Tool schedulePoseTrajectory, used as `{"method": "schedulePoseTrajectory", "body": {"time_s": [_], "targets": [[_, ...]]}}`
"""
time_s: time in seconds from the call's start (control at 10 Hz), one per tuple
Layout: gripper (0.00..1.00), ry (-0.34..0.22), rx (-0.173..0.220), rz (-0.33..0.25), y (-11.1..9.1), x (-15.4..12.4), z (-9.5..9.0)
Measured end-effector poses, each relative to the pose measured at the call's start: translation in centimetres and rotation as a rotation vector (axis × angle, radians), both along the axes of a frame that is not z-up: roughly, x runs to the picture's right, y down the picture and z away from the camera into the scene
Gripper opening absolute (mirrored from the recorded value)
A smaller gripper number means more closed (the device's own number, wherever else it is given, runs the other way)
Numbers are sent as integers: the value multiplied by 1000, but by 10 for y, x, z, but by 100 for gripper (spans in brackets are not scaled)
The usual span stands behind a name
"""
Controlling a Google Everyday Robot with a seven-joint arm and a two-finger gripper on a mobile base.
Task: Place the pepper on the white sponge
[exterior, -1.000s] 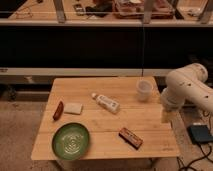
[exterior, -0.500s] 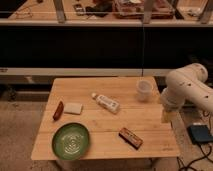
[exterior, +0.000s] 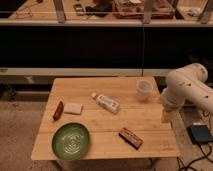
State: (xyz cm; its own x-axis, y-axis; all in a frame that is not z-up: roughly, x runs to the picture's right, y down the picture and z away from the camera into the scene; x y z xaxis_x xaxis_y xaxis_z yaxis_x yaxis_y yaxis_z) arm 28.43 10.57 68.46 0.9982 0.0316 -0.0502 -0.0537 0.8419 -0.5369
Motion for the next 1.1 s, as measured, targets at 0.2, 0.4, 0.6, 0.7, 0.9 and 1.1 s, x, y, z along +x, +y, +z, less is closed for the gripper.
{"method": "schedulePoseTrajectory", "body": {"time_s": [0.2, 0.4, 0.6, 0.7, 0.9, 1.1], "targets": [[65, 0, 0, 0, 0, 0, 0], [65, 0, 0, 0, 0, 0, 0], [65, 2, 1, -4, -1, 1, 1], [65, 4, -8, -44, -4, 2, 8], [65, -20, -21, -145, -20, -8, 32], [65, -147, -31, -342, -64, -66, 77]]}}
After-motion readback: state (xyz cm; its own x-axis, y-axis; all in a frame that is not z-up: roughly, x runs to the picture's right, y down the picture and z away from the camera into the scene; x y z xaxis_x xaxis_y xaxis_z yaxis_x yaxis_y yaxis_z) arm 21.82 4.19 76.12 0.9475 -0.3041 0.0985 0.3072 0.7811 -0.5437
